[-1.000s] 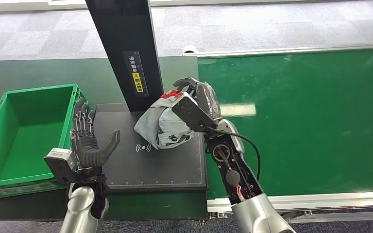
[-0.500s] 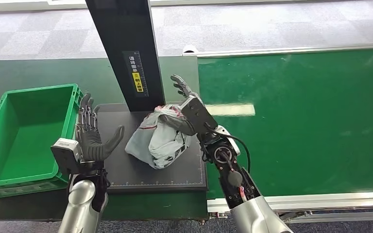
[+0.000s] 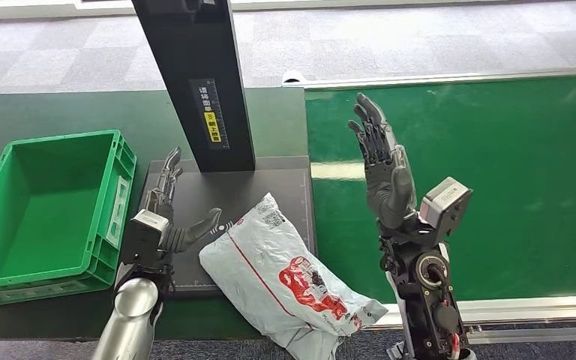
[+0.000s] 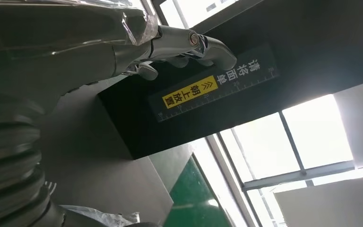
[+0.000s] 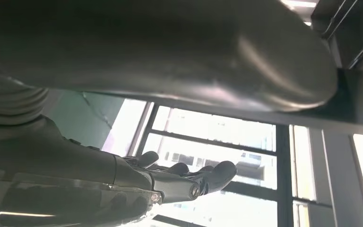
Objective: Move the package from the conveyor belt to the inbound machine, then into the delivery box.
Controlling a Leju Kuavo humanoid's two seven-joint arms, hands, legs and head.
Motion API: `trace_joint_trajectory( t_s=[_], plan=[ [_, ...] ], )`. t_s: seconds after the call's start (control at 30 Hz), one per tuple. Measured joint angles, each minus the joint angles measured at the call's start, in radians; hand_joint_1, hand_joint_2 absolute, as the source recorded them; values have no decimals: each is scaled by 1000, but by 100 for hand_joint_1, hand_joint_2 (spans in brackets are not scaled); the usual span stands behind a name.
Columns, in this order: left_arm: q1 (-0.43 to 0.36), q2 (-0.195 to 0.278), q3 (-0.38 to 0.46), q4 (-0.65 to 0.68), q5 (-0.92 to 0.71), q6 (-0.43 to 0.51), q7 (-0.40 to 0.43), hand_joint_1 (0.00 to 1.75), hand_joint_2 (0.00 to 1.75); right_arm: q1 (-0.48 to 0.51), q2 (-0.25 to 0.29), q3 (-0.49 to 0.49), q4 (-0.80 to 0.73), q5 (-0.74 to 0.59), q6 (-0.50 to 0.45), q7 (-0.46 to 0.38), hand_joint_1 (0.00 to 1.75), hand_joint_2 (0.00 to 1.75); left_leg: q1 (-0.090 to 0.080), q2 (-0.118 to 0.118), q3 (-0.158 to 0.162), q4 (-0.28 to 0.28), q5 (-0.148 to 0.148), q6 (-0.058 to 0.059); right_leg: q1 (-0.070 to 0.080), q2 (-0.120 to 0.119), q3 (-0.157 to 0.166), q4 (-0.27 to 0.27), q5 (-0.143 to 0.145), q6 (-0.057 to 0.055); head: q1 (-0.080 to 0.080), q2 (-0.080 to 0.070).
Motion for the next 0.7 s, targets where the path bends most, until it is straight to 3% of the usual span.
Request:
trace_joint_trajectory(
  t_s=[0.1,0.27,0.5,0.7],
  plan=[
    [3,17,-12,6,-30,-11,2,0,175,50,-25,-20,-11,0,-14,-18,0,175,0,0,0,0,0,0,0,0,0,0,0,0,0,0],
    [7,51,-51,18,-144,-11,22,0,175,103,-47,-36,-18,-2,-18,-41,0,175,0,0,-1,0,0,0,0,0,0,0,0,0,0,0],
    [14,125,-122,43,-454,17,97,0,175,111,-62,-37,-13,-2,-20,-54,0,175,0,0,0,0,0,0,0,0,0,0,0,0,0,0],
    [-8,191,-174,106,-551,11,109,0,175,109,-65,-45,-12,-1,-21,-53,0,175,0,0,0,0,0,0,0,0,0,0,0,0,0,0]
  ],
)
